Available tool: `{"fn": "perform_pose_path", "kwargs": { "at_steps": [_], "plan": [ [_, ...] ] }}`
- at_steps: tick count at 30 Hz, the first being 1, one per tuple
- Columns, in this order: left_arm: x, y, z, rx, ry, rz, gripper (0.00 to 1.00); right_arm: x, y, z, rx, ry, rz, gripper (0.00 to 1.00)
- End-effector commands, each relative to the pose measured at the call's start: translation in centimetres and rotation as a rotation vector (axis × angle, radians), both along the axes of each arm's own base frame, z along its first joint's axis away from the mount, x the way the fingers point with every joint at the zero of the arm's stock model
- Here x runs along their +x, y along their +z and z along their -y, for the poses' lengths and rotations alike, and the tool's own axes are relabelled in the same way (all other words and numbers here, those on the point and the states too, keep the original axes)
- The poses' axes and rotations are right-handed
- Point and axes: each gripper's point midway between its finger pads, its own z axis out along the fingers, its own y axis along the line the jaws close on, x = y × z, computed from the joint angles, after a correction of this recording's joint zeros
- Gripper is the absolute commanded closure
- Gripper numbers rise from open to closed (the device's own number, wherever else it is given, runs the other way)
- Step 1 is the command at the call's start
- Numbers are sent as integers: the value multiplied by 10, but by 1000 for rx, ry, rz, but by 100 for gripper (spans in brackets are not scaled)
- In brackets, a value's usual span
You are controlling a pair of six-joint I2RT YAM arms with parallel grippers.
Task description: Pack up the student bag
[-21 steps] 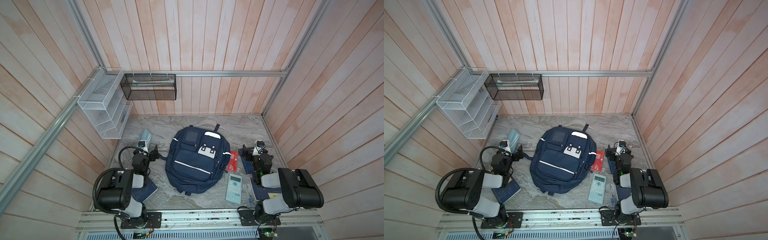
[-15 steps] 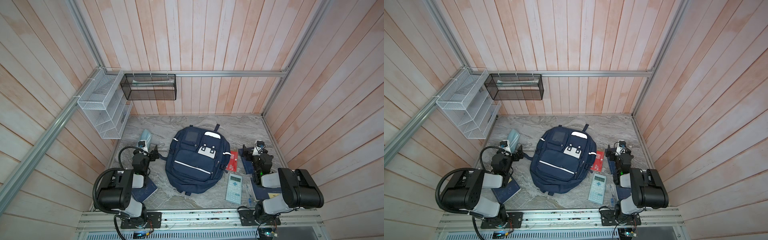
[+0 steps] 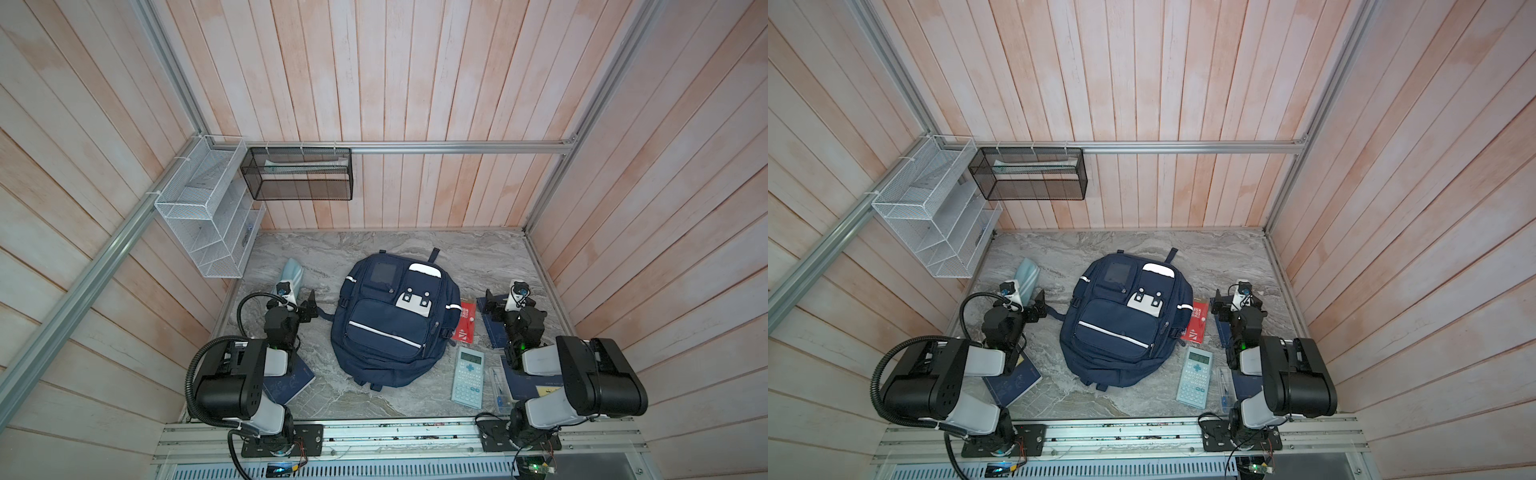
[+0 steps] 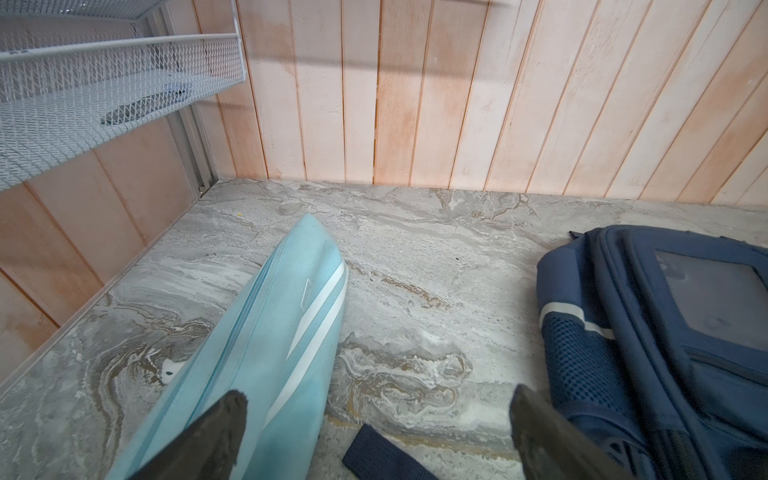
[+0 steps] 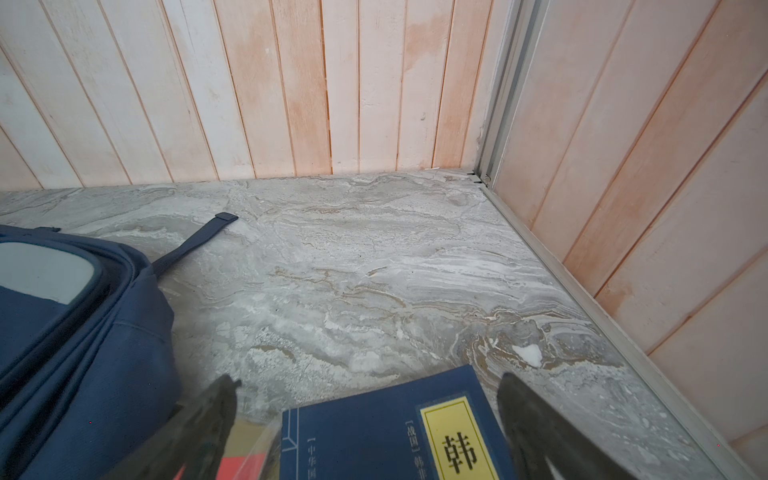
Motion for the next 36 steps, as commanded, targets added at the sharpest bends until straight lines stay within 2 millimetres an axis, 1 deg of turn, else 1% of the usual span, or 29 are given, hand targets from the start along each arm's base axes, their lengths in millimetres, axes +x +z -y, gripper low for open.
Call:
{"fn": "perform_pose_path", "kwargs": {
  "at_steps": [1, 17, 18, 20, 22, 24, 27, 28, 29, 31, 33, 34, 35, 36],
  "plan": [
    [6, 12, -4, 19, 14, 46, 0, 5, 8, 5, 4, -21, 27, 2],
    [6, 13, -4, 17, 13, 49, 0, 5, 8, 4, 4, -20, 27, 2],
    [5, 14, -4, 17, 15, 54, 0, 5, 11, 5, 5, -23, 40, 2],
    [4, 22, -8, 11, 37, 73, 0, 0, 26, 4, 4, -27, 89, 2],
    [2, 32, -12, 3, 63, 68, 0, -3, 38, 4, 9, -28, 75, 2],
    [1, 38, -16, -44, 96, 5, 0, -4, 51, -3, 75, -2, 20, 2],
    [-2, 49, -11, -185, 99, -69, 0, -7, 63, -17, 219, 56, -12, 2],
    [-3, 51, -7, -238, 94, -96, 0, -7, 65, -23, 255, 87, -12, 2],
    [-5, 54, -1, -300, 83, -128, 0, -8, 64, -34, 289, 143, -23, 2],
    [-13, 54, 17, -394, 54, -195, 0, -5, 60, -54, 348, 225, -85, 2],
    [-24, 57, 48, -427, -6, -245, 0, 3, 48, -77, 357, 297, -191, 2],
    [-29, 56, 63, -438, -31, -273, 0, 7, 43, -85, 342, 318, -239, 2],
    [-36, 54, 80, -467, -60, -320, 0, 12, 37, -96, 332, 345, -289, 2],
    [-44, 49, 100, -499, -104, -370, 3, 16, 31, -106, 336, 370, -338, 2]
  ]
}}
